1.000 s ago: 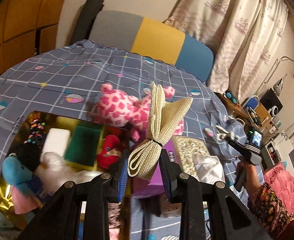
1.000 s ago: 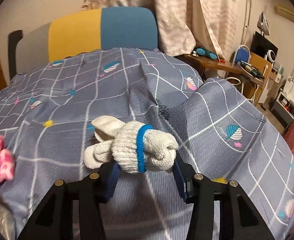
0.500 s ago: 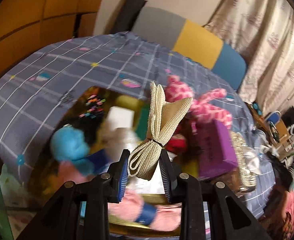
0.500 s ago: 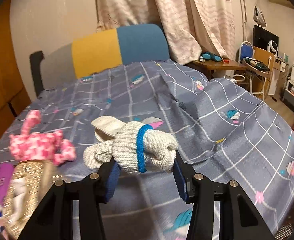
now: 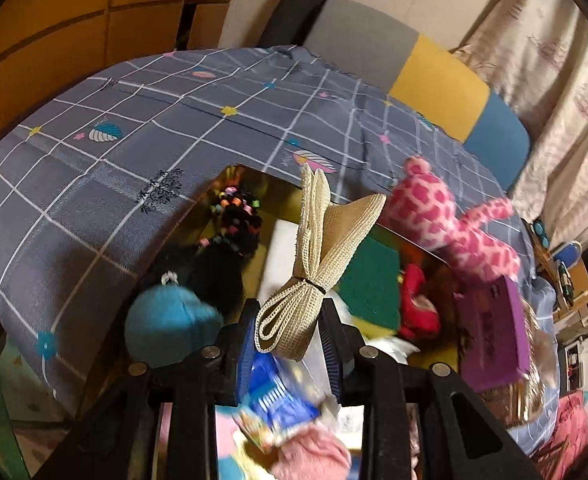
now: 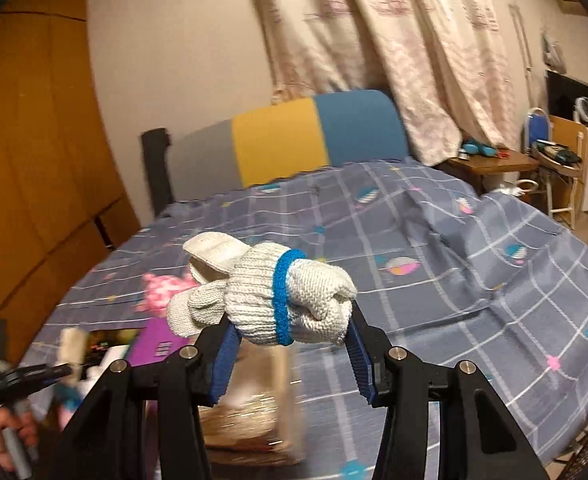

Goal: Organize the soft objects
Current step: 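Release the cream cloth into the tray while the right carries the glove over it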

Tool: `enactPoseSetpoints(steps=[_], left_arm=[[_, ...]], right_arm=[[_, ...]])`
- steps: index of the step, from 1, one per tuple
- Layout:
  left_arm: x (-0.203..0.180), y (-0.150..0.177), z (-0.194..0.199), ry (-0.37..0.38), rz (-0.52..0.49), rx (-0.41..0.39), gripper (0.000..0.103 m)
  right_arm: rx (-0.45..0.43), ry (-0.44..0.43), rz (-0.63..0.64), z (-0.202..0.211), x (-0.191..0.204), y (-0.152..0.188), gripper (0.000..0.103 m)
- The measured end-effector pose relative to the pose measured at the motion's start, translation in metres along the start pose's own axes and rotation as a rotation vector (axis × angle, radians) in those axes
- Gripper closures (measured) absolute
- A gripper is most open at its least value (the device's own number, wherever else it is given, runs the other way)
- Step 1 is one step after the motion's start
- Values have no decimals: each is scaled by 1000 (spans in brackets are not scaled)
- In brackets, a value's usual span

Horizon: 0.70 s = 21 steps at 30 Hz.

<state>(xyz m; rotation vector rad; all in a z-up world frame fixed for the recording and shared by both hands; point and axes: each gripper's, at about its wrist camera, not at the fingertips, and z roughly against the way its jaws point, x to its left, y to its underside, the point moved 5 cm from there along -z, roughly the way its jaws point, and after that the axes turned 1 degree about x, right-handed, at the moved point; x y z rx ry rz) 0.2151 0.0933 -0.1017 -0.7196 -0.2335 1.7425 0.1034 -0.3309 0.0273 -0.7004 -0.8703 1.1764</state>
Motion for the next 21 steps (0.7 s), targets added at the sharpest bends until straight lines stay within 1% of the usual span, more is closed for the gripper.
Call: enactPoseSetpoints(steps=[6,9,10,11,13,16,18,21], left_arm=[[14,-12,-31,-29,13,60,71],[16,-16,-41,-22,18,77,64],[16,-17,-42,-17,17,80,58],[15,-18,-41,-11,16,81,53],[14,-18,-38,9,16,89,48],[18,-15,-23,33,40,74,48],[23,-11,-10,51,52,48,48],[28,-3,11,62,37,6,48]], right_arm=[[13,-97,60,9,63,14,53],[43,-146,71,6,90,25,53],[51,-155,77,4,95,27,53],[60,-164,86,3,103,31,53],[77,-190,105,1,119,39,53],[107,-220,124,-4,138,52,53],[147,-244,123,-11,149,64,53],[200,-261,126,-19,161,79,53]])
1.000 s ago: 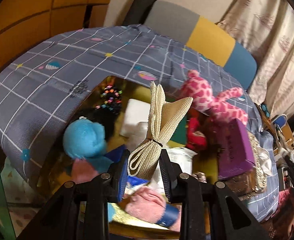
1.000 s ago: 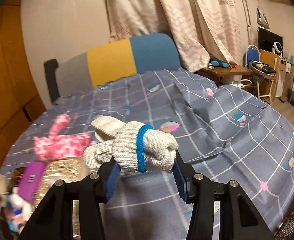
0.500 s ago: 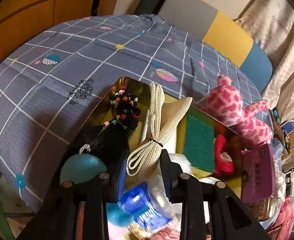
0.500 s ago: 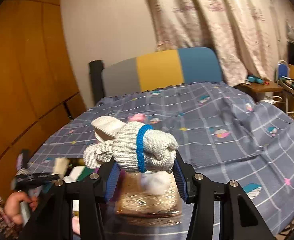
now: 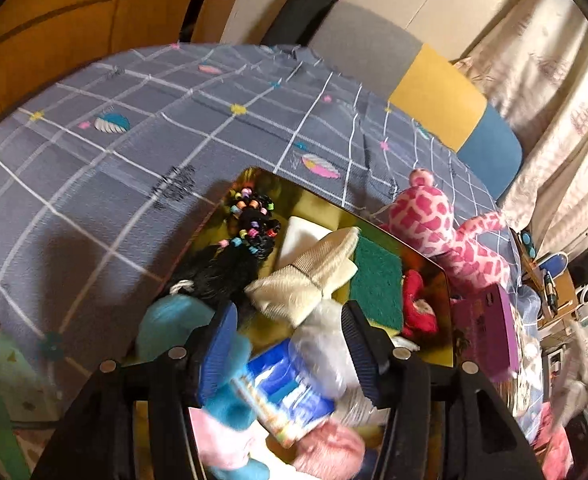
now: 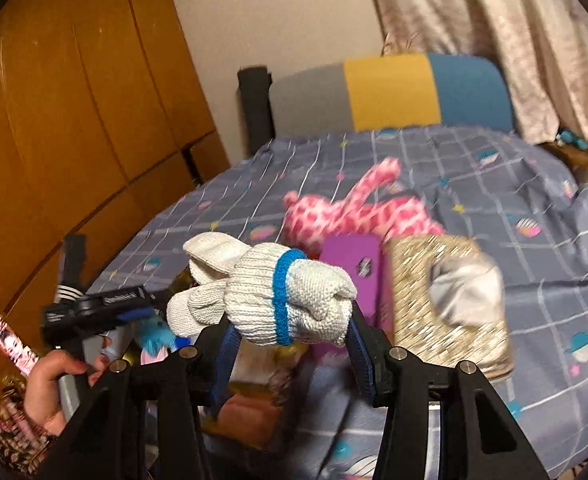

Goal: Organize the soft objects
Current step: 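Release the cream cloth into the tray while the right carries the glove over it, then lower the white knit glove into the tray and open the right gripper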

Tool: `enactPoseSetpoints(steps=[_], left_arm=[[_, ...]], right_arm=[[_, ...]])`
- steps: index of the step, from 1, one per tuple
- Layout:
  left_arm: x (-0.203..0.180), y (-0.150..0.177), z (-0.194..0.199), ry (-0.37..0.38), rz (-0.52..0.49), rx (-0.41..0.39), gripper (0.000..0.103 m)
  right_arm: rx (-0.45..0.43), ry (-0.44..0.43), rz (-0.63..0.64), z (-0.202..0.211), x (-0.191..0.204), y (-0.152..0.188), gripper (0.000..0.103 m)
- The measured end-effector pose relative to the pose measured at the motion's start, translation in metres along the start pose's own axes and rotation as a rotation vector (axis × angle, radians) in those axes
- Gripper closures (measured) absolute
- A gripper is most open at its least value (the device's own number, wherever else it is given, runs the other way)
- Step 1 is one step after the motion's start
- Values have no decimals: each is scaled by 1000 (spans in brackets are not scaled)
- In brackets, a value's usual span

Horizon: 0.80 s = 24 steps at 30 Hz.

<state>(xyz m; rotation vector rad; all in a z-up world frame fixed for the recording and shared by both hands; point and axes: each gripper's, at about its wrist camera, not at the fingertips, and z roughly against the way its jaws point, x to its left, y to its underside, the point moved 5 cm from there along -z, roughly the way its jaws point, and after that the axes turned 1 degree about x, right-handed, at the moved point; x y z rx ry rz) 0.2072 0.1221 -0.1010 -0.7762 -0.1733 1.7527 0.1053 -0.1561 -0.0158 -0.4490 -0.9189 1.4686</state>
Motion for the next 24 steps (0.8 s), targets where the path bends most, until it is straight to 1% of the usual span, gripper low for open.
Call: enactPoseSetpoints(steps=[5,11,14,17,20,24], left_arm=[[4,15,32,-37,-67,-66,48],[14,28,61,-54,-87,-123,48],[13,36,73,-102,-129,-153,48],[10,43,79,-137,-167,-160,48],[6,49,81,-150,-193,-152,48],[1,53,86,-169,-214,-164,48]], right_arm=[[90,-21,-7,-26,11,18,53],[188,-59,-21,-54,27,31,53],[227,-68,-22,-70,37,33,52],[268,-72,-13,-84,46,36,52],[306,-65,-2,-99,55,42,52],[305,-36,12,-113,60,44,51]])
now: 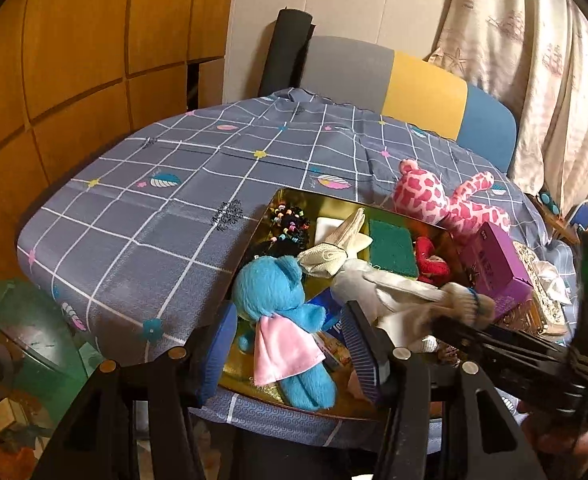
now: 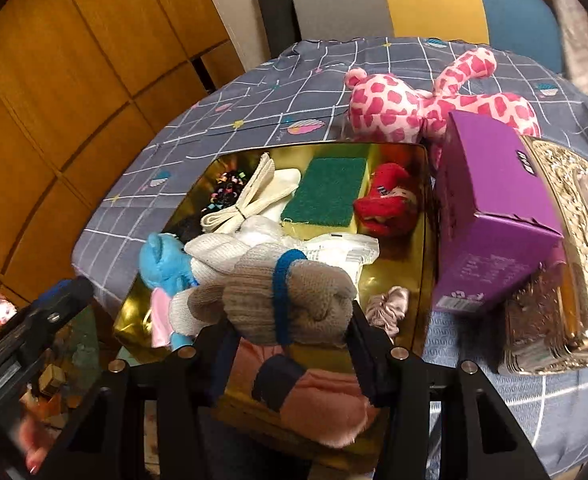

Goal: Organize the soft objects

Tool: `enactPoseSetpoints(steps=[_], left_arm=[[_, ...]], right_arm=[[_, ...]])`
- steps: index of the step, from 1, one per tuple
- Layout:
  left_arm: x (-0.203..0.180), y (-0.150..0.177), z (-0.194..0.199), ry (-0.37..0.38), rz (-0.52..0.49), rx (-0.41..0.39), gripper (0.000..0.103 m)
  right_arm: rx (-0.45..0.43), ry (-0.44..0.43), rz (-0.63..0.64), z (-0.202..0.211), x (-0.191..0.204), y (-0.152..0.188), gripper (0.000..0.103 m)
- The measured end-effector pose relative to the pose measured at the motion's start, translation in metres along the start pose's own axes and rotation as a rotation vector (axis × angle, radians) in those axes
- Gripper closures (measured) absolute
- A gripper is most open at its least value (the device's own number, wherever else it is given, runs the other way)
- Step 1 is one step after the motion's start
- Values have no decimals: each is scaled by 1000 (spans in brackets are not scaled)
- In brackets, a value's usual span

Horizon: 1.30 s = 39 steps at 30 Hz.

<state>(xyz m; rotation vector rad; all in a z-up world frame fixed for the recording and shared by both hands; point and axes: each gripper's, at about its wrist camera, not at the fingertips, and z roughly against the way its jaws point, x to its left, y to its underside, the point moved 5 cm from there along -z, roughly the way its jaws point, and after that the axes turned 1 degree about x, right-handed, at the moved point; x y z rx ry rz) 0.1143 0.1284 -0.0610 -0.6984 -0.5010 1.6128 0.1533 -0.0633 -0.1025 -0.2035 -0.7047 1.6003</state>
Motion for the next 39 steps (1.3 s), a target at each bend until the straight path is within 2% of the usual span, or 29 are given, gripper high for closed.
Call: enactPoseSetpoints(steps=[7,11,16,18,20,23,26,31,35,39], left_arm=[[1,1,4,-28,6,9,48],[4,2,9,-50,27,-9,48],[6,3,13,-128,35,-21,48],[4,3,15,-141,31,-25,48],[1,3,17,-143,29,-27,48],[-2,4,21,-148,32,-25,48],[-5,5,27,-162,36,-25,48],[-6,8,37,-200,29,-33,48],[-5,14,39,-196,41,11,48],[-4,20,40,-195,57,38,48]], right_arm=[[12,100,4,-17,-9,-4,47],[-13,147,18,-7,-11,0,26],[-79,168,41,21,-10,4,24],[-104,170,45,31,-9,4,20],[-123,172,50,39,-7,5,10],[-121,154,37,50,-1,6,1],[-110,142,29,58,5,7,0],[-83,174,17,70,14,12,0],[-82,190,-18,79,13,18,0],[-106,247,-12,88,13,23,0]])
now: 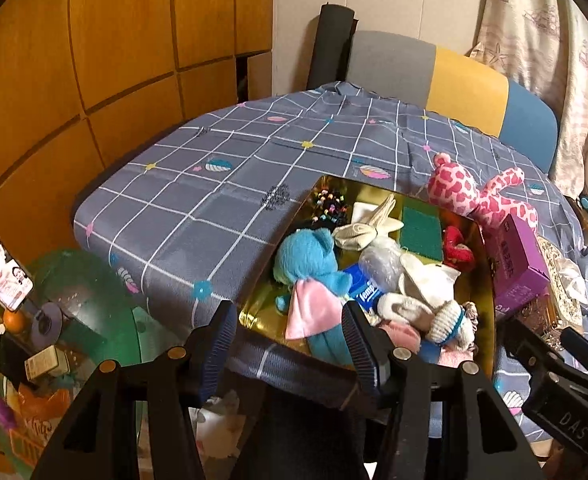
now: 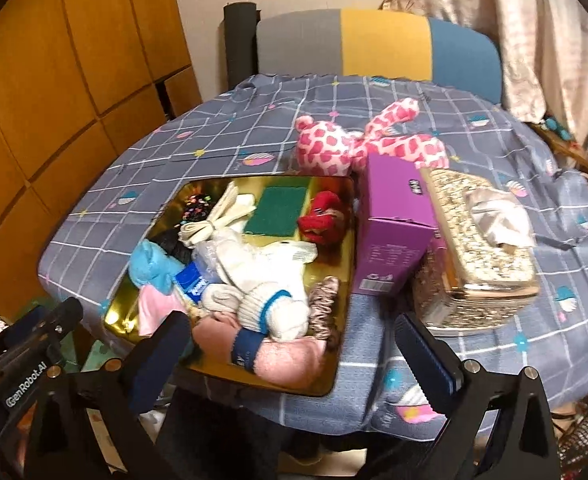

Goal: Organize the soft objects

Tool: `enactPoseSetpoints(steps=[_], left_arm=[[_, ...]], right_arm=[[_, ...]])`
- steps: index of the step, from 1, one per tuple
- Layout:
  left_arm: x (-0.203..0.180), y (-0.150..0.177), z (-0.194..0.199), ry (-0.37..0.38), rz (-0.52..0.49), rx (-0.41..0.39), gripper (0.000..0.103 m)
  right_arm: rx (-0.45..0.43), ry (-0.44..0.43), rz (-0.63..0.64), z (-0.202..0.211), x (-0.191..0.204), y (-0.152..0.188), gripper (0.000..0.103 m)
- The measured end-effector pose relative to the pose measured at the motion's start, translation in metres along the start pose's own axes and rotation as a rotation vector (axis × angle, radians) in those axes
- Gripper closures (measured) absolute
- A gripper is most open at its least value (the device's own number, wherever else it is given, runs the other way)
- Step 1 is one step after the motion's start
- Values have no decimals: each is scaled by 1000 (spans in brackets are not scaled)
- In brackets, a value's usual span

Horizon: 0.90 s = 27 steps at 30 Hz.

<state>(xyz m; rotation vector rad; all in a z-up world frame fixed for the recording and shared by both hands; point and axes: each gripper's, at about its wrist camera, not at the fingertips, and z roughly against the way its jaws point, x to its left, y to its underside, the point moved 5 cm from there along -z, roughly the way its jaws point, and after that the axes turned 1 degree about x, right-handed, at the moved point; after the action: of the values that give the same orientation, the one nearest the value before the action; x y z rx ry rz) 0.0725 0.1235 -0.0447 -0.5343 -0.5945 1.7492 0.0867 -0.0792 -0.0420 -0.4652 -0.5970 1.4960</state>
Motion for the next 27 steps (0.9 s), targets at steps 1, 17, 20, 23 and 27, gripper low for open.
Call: enactPoseSetpoints(steps=[1,17,20,23,27], left_arm=[[0,1,1,-1,-1,3,48],[-2,18,8,-9,-29,27,48],[-4,19,7,-10,-37,34,48],[-5,20,7,-16,-45,35,48],[-5,20,7,-18,-46,35,48]], right_arm=[[-5,11,0,2,-1,1,0],[-51,92,1,24,1,14,0],[-47,104,7,22,2,16,0],[-39,106,5,20,3,17,0],[-36,107,-2,18,3,17,0]])
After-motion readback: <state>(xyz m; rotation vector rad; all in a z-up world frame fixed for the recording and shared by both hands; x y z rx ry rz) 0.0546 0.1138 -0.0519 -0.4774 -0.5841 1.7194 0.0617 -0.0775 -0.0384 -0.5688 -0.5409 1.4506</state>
